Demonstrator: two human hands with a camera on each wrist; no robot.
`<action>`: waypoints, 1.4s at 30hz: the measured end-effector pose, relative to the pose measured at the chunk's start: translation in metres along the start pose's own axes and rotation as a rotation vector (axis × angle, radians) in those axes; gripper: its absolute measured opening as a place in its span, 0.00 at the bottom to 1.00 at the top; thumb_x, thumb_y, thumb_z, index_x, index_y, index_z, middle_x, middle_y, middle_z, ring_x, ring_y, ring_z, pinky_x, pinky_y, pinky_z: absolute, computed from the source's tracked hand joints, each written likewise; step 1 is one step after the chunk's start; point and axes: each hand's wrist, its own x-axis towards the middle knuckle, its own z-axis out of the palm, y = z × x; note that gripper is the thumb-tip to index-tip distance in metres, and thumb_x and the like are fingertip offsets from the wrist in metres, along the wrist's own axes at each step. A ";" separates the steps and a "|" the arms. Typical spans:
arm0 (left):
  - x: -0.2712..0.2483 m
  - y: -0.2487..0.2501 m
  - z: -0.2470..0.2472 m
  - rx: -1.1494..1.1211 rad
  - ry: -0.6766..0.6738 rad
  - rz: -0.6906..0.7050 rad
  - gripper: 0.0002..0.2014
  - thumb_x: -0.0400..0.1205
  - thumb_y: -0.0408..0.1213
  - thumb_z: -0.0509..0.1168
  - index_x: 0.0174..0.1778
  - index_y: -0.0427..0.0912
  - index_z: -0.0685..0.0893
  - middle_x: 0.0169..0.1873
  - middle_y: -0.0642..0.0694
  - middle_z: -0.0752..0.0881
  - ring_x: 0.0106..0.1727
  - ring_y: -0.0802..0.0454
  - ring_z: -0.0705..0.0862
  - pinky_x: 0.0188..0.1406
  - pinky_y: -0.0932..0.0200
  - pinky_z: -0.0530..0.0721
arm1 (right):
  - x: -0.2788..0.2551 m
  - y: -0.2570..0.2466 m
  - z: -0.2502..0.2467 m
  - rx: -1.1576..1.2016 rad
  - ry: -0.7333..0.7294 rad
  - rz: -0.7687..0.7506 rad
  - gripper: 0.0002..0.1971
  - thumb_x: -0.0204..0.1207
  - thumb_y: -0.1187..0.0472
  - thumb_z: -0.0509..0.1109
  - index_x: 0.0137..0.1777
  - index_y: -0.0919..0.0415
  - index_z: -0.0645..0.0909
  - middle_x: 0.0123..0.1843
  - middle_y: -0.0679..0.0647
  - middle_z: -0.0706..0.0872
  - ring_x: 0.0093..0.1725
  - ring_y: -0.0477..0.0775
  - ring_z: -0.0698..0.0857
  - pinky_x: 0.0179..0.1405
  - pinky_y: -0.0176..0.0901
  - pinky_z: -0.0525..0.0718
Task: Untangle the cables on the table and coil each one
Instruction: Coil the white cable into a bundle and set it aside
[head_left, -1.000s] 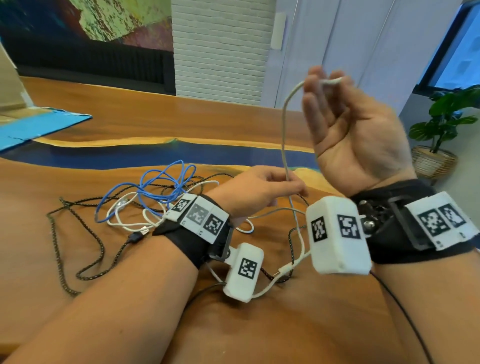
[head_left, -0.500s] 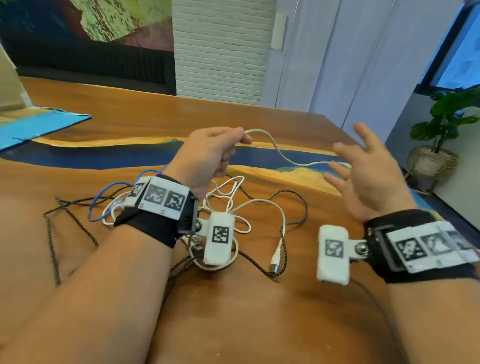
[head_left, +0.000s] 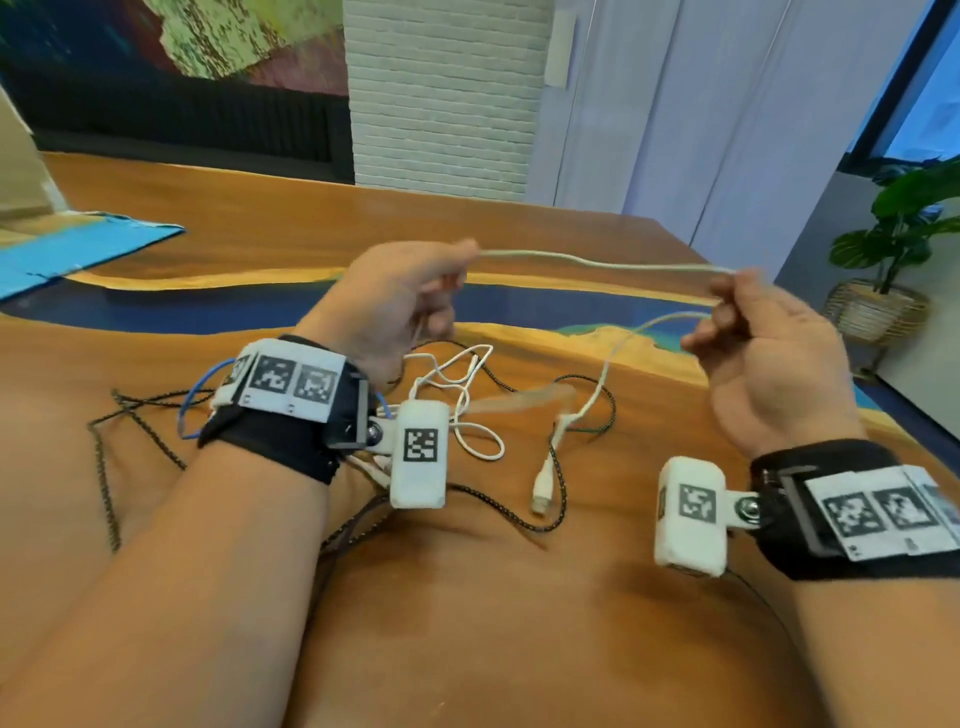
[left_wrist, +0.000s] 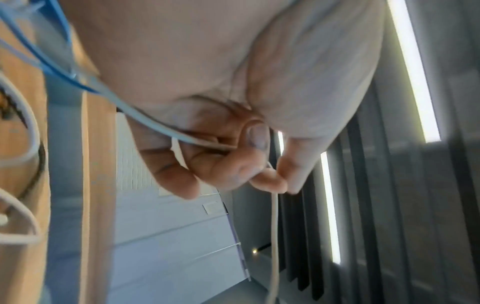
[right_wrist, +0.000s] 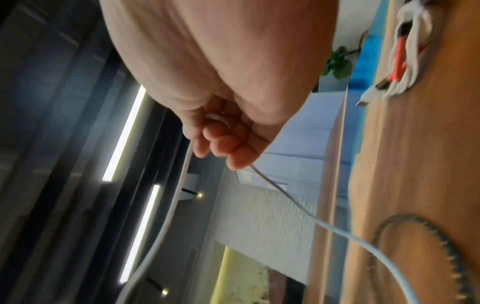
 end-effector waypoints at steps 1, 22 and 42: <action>0.000 0.001 0.001 -0.146 0.028 0.027 0.16 0.89 0.43 0.62 0.35 0.44 0.80 0.24 0.51 0.63 0.25 0.51 0.68 0.41 0.52 0.77 | 0.000 0.005 -0.004 -0.079 0.019 0.028 0.12 0.89 0.58 0.65 0.48 0.60 0.88 0.31 0.51 0.79 0.32 0.49 0.82 0.42 0.46 0.85; 0.005 -0.002 -0.003 0.175 0.384 0.128 0.09 0.84 0.46 0.71 0.48 0.49 0.95 0.28 0.55 0.76 0.28 0.57 0.68 0.28 0.61 0.67 | -0.033 0.003 0.028 -0.532 -0.007 -0.012 0.20 0.82 0.74 0.59 0.49 0.55 0.90 0.49 0.54 0.93 0.48 0.53 0.90 0.51 0.49 0.88; 0.000 -0.002 -0.001 -0.056 0.013 -0.066 0.18 0.88 0.46 0.65 0.32 0.46 0.76 0.21 0.54 0.64 0.23 0.53 0.66 0.37 0.53 0.77 | -0.021 -0.003 0.010 -0.390 -0.004 -0.010 0.10 0.90 0.60 0.63 0.55 0.58 0.88 0.23 0.42 0.74 0.22 0.48 0.63 0.23 0.46 0.66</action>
